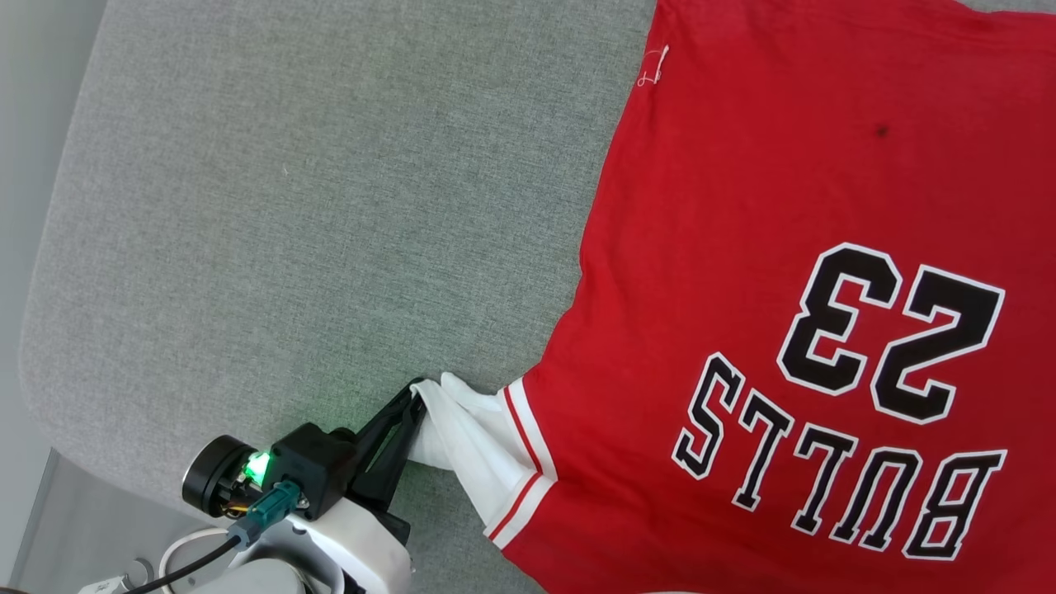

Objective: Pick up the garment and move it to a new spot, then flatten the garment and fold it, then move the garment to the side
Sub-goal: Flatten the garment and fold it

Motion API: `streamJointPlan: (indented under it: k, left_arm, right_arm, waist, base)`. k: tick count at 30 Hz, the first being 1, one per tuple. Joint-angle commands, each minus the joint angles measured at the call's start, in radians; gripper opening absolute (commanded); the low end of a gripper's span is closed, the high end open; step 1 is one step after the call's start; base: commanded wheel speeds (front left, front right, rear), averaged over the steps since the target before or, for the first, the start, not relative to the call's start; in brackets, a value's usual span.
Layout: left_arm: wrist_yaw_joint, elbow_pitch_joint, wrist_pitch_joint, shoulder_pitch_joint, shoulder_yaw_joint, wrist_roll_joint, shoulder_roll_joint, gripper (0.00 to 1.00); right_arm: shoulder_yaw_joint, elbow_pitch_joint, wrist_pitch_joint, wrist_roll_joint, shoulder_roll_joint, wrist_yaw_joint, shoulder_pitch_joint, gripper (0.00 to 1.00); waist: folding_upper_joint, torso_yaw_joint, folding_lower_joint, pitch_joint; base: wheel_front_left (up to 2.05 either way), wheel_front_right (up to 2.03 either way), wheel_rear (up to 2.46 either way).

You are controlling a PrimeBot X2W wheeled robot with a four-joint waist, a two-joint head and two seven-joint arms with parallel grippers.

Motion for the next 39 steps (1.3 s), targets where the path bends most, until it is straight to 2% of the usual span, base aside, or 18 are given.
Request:
streamJointPlan:
  k: [1,8,14,19,28,29,35,39]
  left_arm:
    - [0.003,0.026,0.011,-0.003,0.005,-0.006,0.0,0.0]
    - [0.006,0.036,0.003,0.016,0.013,-0.01,0.007,0.0]
    - [0.015,0.025,-0.001,0.058,0.019,-0.025,0.031,0.0]
    - [0.035,0.012,0.0,0.101,0.024,-0.045,0.059,0.0]
    - [0.072,-0.013,-0.003,0.183,0.044,-0.085,0.112,0.0]
    - [0.072,-0.013,-0.003,0.183,0.044,-0.085,0.112,0.0]
    - [0.094,-0.03,-0.007,0.239,0.068,-0.104,0.141,0.0]
    - [0.105,-0.039,-0.009,0.273,0.084,-0.111,0.153,0.0]
  right_arm:
    - [0.049,0.029,0.001,0.001,0.02,0.0,0.081,0.0]
    - [0.078,-0.014,-0.079,0.005,0.012,-0.001,0.017,0.0]
    - [0.159,-0.057,-0.162,0.039,-0.001,-0.001,0.014,0.0]
    - [0.253,-0.143,-0.231,0.08,-0.074,-0.001,0.052,0.0]
    - [0.367,-0.33,-0.347,0.187,-0.268,-0.001,0.238,0.0]
    - [0.367,-0.33,-0.347,0.187,-0.268,-0.001,0.238,0.0]
    - [0.406,-0.349,-0.43,0.256,-0.367,-0.001,0.45,0.0]
    - [0.436,-0.326,-0.493,0.293,-0.39,-0.001,0.599,0.0]
  waist:
    - [-0.0001,-0.003,0.0,-0.004]
    - [-0.0001,-0.039,0.0,-0.091]
    - [-0.0001,-0.098,0.0,-0.208]
    - [-0.0001,-0.152,0.0,-0.299]
    - [-0.0001,-0.252,0.0,-0.407]
    - [-0.0001,-0.252,0.0,-0.407]
    - [-0.0001,-0.315,0.0,-0.445]
    - [-0.0001,-0.347,0.0,-0.461]
  base:
    - [0.0,0.0,0.0]
    - [0.0,0.0,0.0]
    - [0.0,0.0,0.0]
    - [0.0,0.0,0.0]
    - [0.0,0.0,0.0]
    - [0.0,0.0,0.0]
    - [0.0,0.0,0.0]
    - [0.0,0.0,0.0]
